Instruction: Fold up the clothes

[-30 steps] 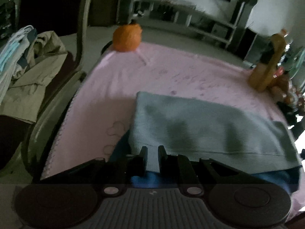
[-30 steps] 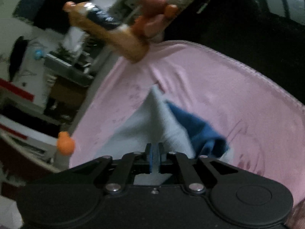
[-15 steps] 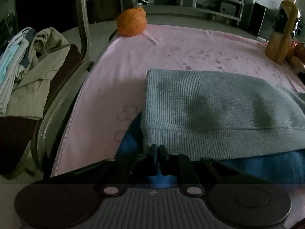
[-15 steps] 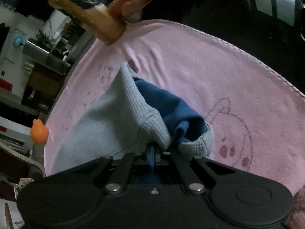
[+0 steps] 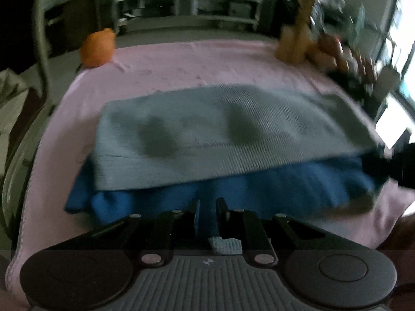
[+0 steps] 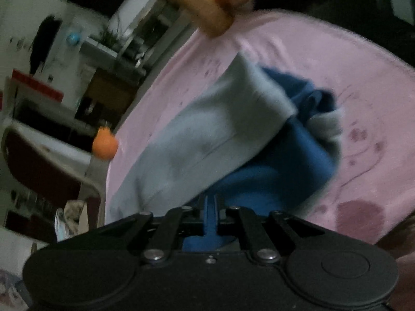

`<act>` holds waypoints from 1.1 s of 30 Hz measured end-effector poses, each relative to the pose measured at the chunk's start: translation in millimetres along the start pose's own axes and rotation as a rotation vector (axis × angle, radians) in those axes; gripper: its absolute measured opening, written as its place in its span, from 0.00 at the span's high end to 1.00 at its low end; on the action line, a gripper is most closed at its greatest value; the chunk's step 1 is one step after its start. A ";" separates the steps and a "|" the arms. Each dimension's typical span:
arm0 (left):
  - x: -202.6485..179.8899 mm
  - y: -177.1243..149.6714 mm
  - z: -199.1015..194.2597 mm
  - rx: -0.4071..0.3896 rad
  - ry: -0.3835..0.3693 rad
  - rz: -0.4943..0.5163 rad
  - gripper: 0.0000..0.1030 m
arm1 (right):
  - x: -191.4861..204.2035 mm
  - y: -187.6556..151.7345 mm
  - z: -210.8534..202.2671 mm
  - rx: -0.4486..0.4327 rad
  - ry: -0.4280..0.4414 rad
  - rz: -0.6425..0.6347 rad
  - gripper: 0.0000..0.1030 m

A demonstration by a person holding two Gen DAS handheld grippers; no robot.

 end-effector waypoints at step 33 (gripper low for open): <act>-2.0 -1.4 -15.7 -0.001 -0.001 -0.038 0.67 | -81.5 27.0 -31.8 -0.150 -0.098 0.209 0.57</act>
Point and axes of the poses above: each gripper's, at about its wrist camera, not at the fingertips, and z roughly the way its jaws point, x to its left, y to its top, the point moved 8 cm from there along z, roughly the way its jaws point, and after that the axes turned 9 degrees about z, right-handed, at the moved point
